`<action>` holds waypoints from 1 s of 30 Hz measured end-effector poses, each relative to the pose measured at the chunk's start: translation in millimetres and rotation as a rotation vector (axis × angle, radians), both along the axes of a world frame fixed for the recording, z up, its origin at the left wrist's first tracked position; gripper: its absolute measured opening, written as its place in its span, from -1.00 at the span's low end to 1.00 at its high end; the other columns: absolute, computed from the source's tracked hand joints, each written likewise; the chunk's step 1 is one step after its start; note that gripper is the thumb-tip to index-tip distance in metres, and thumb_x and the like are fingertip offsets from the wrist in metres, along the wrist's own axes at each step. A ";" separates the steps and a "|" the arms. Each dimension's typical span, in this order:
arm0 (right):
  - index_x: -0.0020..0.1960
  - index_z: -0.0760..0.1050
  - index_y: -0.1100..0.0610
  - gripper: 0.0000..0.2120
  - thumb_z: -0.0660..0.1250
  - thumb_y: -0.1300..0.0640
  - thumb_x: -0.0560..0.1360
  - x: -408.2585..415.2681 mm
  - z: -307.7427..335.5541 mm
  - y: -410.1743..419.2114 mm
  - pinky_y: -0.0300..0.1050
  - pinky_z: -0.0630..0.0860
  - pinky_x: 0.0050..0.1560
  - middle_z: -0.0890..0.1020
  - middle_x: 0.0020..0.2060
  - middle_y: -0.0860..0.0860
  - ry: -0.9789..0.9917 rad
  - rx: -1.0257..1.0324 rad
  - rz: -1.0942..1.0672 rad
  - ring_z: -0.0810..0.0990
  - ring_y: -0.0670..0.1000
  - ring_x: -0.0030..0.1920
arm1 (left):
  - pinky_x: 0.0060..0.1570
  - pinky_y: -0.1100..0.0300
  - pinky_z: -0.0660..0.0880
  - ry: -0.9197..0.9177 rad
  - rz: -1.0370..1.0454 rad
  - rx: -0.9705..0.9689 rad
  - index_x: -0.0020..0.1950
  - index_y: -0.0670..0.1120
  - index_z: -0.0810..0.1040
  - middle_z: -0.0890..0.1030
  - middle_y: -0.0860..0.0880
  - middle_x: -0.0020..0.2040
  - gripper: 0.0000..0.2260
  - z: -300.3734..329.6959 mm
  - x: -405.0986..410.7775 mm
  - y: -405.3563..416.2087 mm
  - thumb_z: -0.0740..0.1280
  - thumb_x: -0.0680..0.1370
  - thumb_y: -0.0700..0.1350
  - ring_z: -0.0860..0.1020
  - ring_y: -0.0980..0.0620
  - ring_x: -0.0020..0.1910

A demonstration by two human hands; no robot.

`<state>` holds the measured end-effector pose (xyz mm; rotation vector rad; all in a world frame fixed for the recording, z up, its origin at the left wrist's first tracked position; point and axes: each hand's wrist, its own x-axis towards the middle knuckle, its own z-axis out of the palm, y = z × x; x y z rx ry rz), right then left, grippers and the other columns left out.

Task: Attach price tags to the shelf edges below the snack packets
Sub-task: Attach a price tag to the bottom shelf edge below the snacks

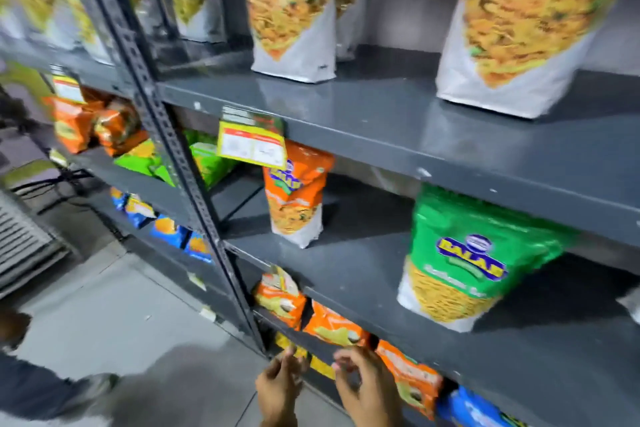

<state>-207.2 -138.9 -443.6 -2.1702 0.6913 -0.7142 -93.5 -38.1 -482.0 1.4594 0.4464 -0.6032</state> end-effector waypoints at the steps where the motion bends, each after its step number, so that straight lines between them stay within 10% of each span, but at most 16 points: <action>1: -0.08 0.49 -0.14 -0.66 0.50 0.12 0.24 24.5 7.8 7.1 -0.32 0.46 -0.24 0.63 -0.25 -0.20 0.031 -0.096 0.033 0.58 -0.17 -0.23 | -0.46 0.27 0.49 0.042 0.022 -0.028 -0.06 -0.23 0.59 0.64 -0.01 -0.49 -0.88 0.0 16.1 6.3 0.35 0.57 -0.18 0.55 -0.04 -0.35; 12: 0.43 0.32 0.02 -0.46 0.28 0.18 0.46 231.6 65.3 -6.2 0.10 0.52 0.11 0.60 0.19 0.11 0.535 -0.398 0.160 0.53 0.19 0.19 | -0.32 0.20 0.40 0.051 -0.183 -0.182 0.32 -0.13 0.44 0.56 -0.18 0.12 -0.68 23.5 154.6 -8.7 0.23 0.59 -0.34 0.57 0.06 -0.23; 17: 0.29 0.44 -0.07 -0.54 0.20 0.29 0.46 249.0 54.8 -3.9 0.08 0.60 -0.16 0.68 -0.01 0.09 0.574 -0.348 0.079 0.63 0.23 -0.02 | -0.50 0.32 0.37 0.003 -0.347 -0.077 -0.34 -0.08 0.46 0.51 -0.01 -0.42 -0.70 6.6 183.0 -21.9 0.34 0.52 -0.38 0.45 0.09 -0.44; 23: 0.14 0.55 -0.07 -0.70 0.27 0.22 0.48 234.9 45.8 -3.5 0.00 0.61 -0.17 0.71 -0.09 -0.01 0.477 -0.225 -0.010 0.67 0.13 -0.09 | -0.53 0.40 0.41 -0.110 -0.376 -0.116 -0.31 -0.16 0.55 0.60 0.01 -0.42 -0.79 -5.1 191.4 -11.9 0.39 0.50 -0.36 0.54 0.20 -0.50; 30: 0.03 0.60 -0.05 -0.76 0.33 0.22 0.45 199.2 18.5 22.5 -0.07 0.59 -0.23 0.70 -0.14 -0.06 0.454 -0.152 -0.092 0.67 0.03 -0.16 | -0.25 0.21 0.50 -0.750 -0.766 0.236 -0.23 0.10 0.63 0.68 0.12 -0.25 -0.91 -2.3 218.5 20.3 0.43 0.45 0.06 0.62 0.19 -0.24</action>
